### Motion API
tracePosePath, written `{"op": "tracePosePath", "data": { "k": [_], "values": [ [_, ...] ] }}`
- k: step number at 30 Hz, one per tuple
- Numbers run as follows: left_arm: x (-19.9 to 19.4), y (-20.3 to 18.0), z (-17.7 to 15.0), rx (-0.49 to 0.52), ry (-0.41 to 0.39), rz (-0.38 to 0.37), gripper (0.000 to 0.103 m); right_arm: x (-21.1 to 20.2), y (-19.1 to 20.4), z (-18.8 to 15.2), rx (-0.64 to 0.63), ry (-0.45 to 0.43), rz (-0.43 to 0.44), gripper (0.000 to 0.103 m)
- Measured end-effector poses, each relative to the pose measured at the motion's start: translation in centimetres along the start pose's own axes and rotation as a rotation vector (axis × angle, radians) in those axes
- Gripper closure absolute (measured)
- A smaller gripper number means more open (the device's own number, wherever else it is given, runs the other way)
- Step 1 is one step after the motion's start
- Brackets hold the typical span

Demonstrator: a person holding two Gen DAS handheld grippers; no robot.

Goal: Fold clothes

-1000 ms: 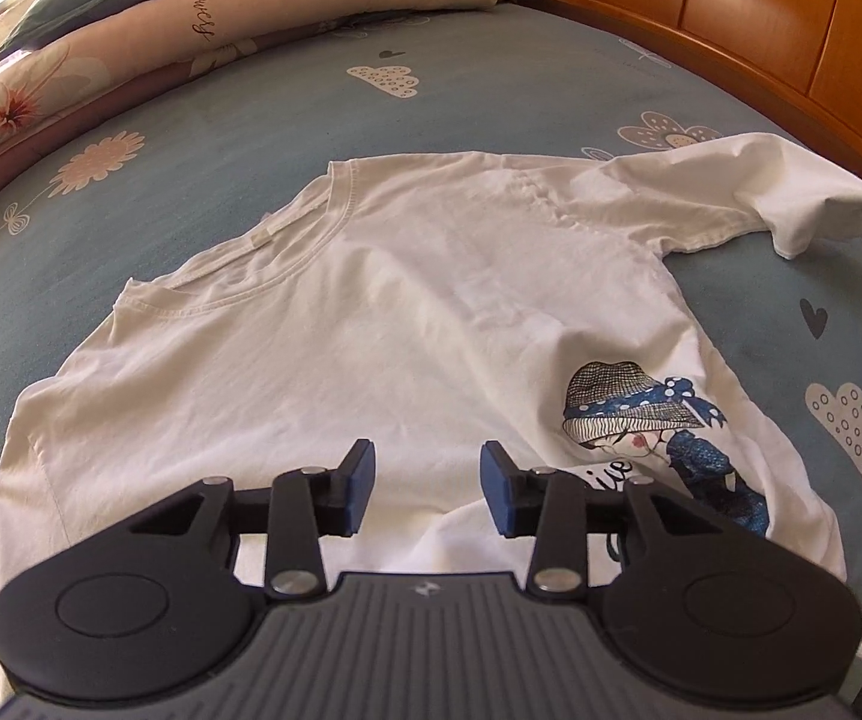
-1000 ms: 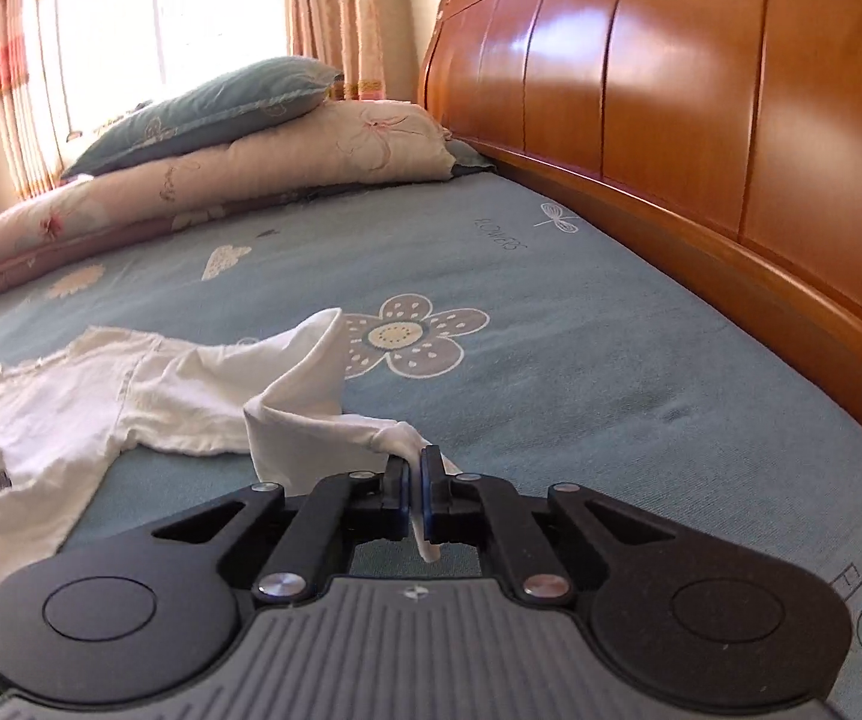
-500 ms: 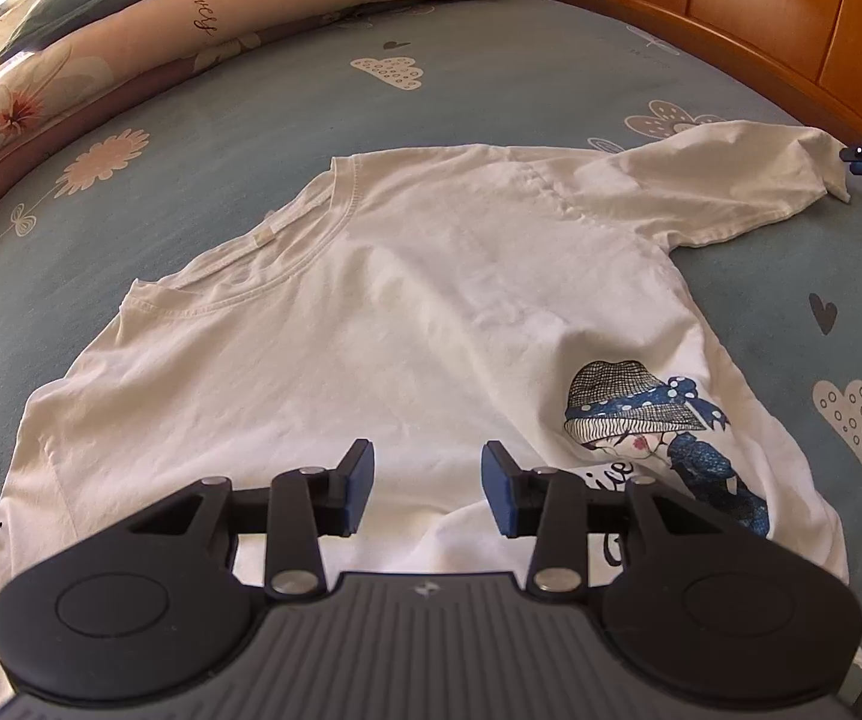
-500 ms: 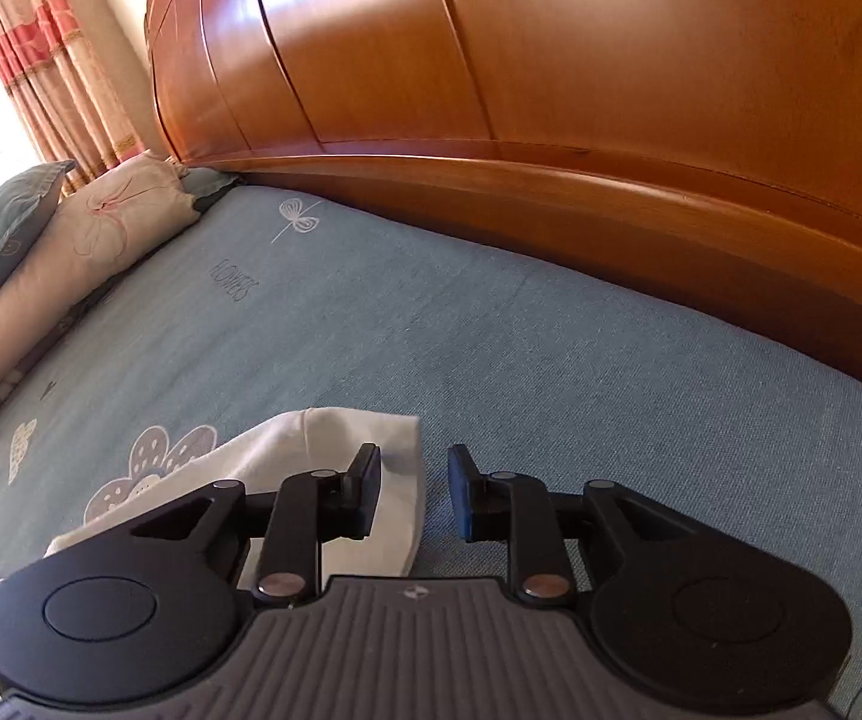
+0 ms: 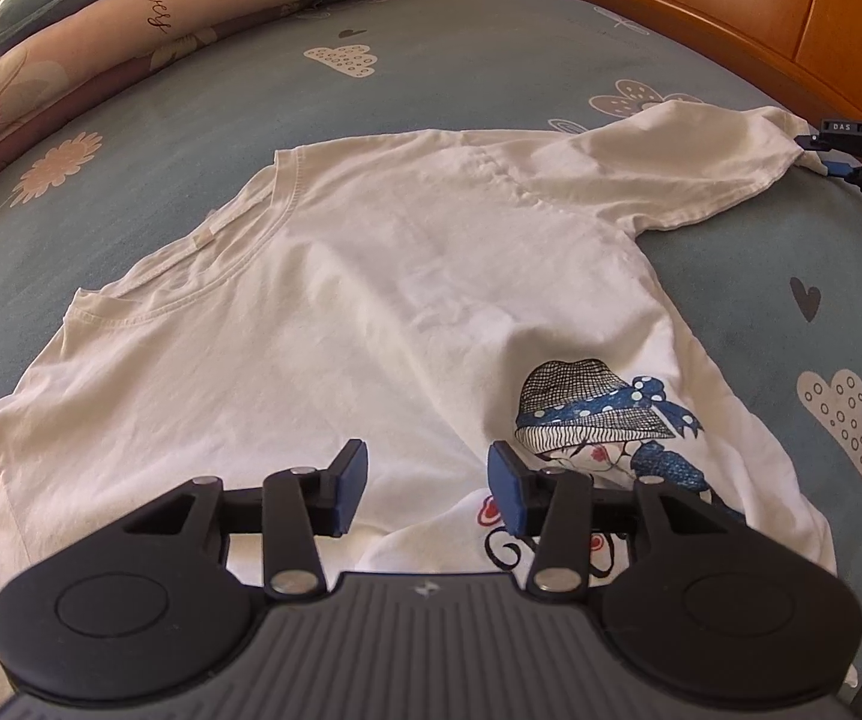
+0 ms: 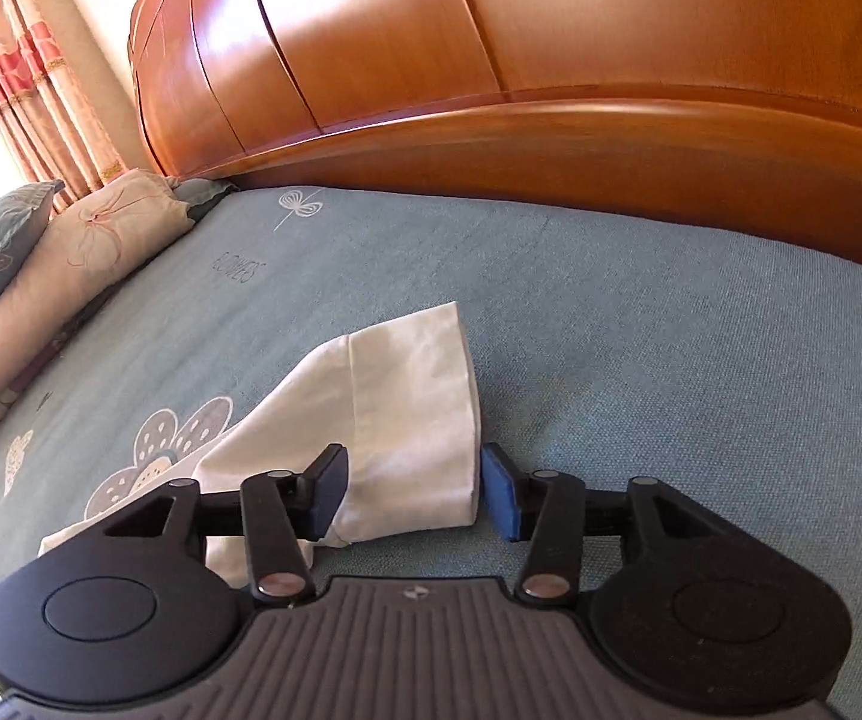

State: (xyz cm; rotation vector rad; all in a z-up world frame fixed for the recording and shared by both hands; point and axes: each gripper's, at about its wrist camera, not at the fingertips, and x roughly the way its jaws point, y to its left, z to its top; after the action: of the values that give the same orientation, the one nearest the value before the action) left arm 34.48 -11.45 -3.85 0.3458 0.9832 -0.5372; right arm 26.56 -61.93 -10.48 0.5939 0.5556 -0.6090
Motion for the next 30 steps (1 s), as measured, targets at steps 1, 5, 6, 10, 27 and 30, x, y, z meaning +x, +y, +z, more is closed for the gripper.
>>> {"op": "tracePosePath", "data": {
  "k": [1,5,6,10,27,30],
  "values": [
    [0.1,0.1,-0.1,-0.004,0.002,0.000,0.056,0.1,0.9,-0.3,-0.053,-0.003,-0.027,0.049],
    [-0.1,0.5,-0.4,-0.013,0.002,0.003,0.056,-0.4,1.6,-0.3,-0.107,0.035,0.026,0.087],
    [-0.1,0.6,-0.5,-0.017,0.001,0.005,0.056,-0.7,1.4,-0.1,-0.106,0.042,0.039,0.088],
    [-0.5,1.4,-1.0,-0.030,-0.004,0.010,0.056,-3.5,0.0,1.6,-0.118,0.015,0.033,0.088],
    [-1.3,2.3,-2.0,-0.048,-0.034,-0.009,0.052,-4.6,10.2,2.5,-0.425,0.084,0.191,0.068],
    [-1.5,2.3,-2.1,-0.040,-0.037,-0.015,0.052,-2.8,15.6,0.9,-0.541,0.120,0.357,0.064]
  ]
}}
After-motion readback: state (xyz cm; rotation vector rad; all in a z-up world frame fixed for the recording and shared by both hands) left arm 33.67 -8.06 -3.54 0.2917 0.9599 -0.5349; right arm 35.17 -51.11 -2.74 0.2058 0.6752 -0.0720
